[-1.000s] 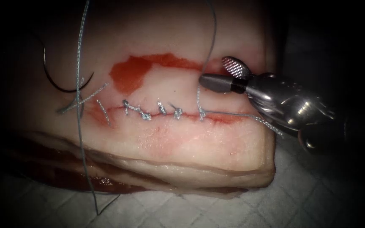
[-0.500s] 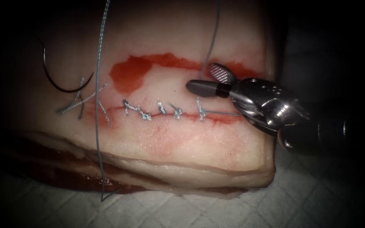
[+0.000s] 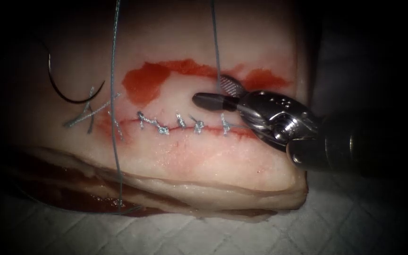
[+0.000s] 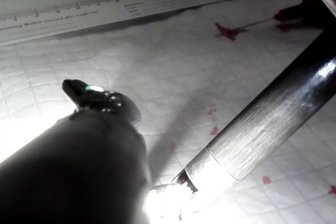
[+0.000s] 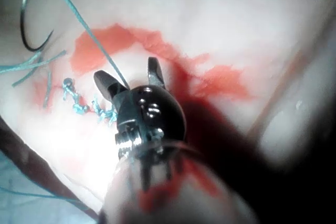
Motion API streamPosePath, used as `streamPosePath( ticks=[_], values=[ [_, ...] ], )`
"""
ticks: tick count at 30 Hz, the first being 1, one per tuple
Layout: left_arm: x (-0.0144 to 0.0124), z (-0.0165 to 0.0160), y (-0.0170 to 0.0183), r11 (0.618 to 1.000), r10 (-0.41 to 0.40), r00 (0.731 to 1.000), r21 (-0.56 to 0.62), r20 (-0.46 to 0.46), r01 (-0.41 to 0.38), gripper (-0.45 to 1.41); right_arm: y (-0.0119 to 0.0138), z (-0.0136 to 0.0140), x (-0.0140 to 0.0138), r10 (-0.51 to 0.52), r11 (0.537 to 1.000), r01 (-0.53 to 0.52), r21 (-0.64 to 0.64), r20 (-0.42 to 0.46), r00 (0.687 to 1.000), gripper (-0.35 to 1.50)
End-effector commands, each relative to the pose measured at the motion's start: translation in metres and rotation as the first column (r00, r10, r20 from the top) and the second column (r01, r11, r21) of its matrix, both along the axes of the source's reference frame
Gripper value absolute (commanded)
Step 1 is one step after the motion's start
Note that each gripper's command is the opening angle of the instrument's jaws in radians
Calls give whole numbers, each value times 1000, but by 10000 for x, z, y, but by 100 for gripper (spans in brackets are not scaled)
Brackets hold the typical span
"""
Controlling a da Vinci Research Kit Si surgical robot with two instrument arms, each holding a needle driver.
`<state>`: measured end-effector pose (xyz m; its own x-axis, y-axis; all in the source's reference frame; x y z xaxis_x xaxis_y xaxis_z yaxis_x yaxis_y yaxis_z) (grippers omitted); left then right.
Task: Wound Closure
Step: Pull the thread taut by pulling up with the left gripper, then cut the thread using the right tool
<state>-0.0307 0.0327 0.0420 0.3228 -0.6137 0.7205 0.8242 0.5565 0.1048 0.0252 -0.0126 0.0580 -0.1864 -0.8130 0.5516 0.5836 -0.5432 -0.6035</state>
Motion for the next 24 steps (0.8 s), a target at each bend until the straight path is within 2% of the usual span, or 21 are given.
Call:
streamPosePath(
  ticks=[1, 22, 24],
  values=[
    [-5, 2, 7, 1000, -1, 1000, -1, 3, 1, -45, 3, 3, 13, 1, 1000, -1, -3, -4, 1000, 140],
    [-7, -9, 8, 1000, -8, 1000, -12, 18, 8, -45, -2, 14, 33, -5, 1000, 5, -14, -6, 1000, 136],
    [-7, -10, 7, 1000, -7, 1000, -12, 19, 7, -45, -1, 13, 34, -1, 1000, 1, -13, -3, 1000, 126]
  ],
)
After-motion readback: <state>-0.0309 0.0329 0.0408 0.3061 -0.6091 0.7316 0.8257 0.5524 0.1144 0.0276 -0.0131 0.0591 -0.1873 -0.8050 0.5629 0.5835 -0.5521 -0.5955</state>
